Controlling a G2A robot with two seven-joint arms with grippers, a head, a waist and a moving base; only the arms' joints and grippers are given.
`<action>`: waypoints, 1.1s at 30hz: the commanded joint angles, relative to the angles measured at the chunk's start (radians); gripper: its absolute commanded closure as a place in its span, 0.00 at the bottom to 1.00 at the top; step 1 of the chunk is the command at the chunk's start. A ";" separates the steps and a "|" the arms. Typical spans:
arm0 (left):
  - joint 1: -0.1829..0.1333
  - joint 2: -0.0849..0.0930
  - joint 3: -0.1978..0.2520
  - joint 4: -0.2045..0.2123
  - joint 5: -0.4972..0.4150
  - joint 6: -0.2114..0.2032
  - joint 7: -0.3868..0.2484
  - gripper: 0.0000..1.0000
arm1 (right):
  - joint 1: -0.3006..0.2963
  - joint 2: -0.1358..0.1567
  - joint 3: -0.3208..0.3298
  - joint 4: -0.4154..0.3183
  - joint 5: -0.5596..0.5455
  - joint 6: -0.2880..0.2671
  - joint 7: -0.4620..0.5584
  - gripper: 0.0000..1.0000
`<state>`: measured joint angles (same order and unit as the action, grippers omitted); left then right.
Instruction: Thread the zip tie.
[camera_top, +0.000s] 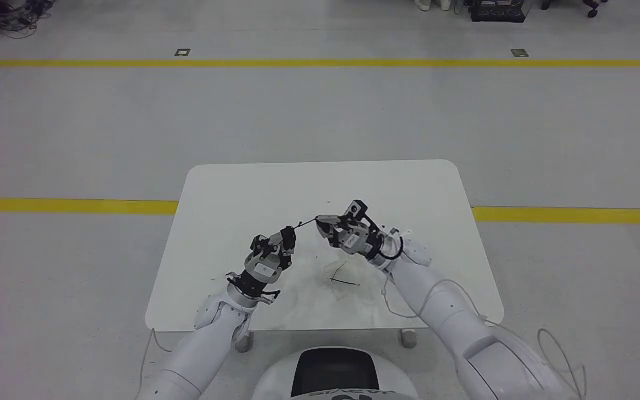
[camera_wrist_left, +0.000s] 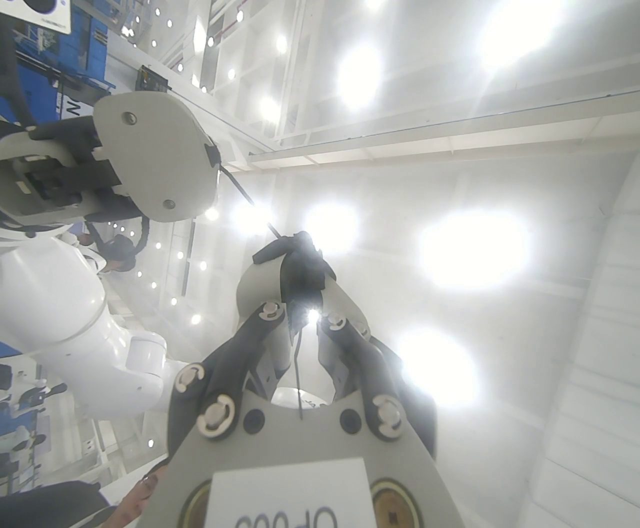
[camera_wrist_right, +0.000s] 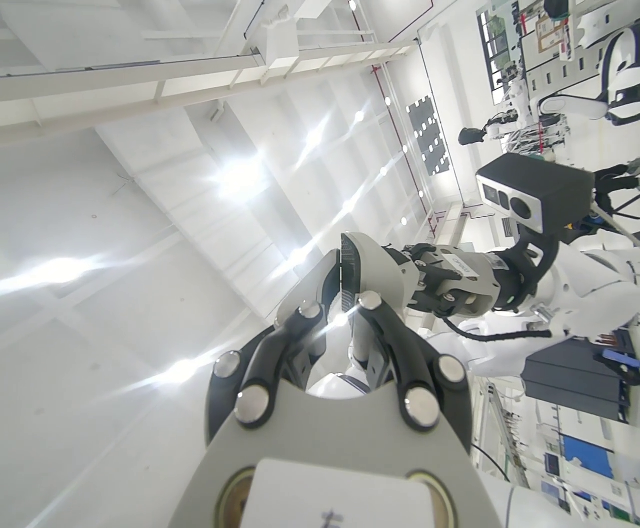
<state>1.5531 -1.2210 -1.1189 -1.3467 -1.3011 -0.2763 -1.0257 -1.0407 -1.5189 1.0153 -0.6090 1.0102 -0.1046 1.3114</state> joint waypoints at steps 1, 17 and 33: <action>0.000 0.000 0.000 0.000 0.000 0.000 0.000 1.00 | 0.003 -0.001 -0.001 0.002 -0.004 0.004 -0.005 1.00; 0.000 0.000 0.000 0.000 0.000 0.000 0.000 1.00 | -0.003 -0.006 0.003 0.006 -0.030 -0.032 -0.026 1.00; 0.000 0.000 0.000 0.000 0.000 0.000 0.000 1.00 | -0.023 0.003 0.021 -0.020 -0.088 -0.089 -0.085 1.00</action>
<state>1.5531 -1.2210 -1.1189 -1.3467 -1.3011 -0.2763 -1.0257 -1.0626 -1.5161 1.0353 -0.6272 0.9235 -0.1925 1.2269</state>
